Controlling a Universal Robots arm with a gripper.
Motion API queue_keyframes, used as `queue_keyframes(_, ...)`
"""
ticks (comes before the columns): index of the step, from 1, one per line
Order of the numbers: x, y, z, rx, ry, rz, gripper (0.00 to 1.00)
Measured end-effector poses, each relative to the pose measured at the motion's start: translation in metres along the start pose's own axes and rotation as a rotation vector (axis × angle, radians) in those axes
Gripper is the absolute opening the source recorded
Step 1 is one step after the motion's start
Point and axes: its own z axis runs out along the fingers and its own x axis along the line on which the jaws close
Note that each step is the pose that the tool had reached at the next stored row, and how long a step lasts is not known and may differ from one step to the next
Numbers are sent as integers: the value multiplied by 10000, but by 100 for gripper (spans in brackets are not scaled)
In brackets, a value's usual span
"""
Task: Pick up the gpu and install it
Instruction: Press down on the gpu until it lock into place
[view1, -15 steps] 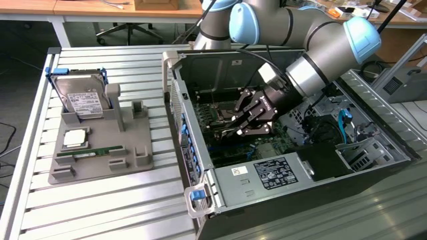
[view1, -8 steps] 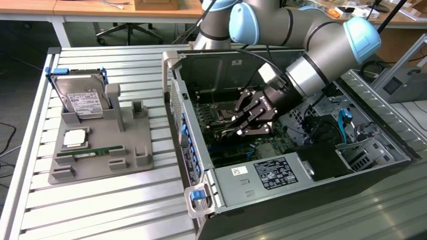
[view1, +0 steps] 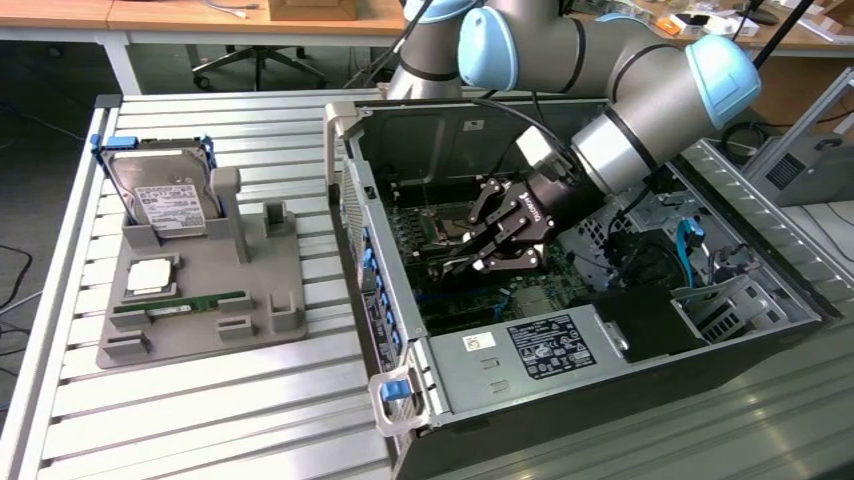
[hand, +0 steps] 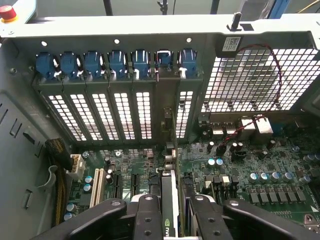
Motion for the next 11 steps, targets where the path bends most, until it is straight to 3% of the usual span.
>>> queue_keyframes(11,-1,37,-45,0,8,6,27)
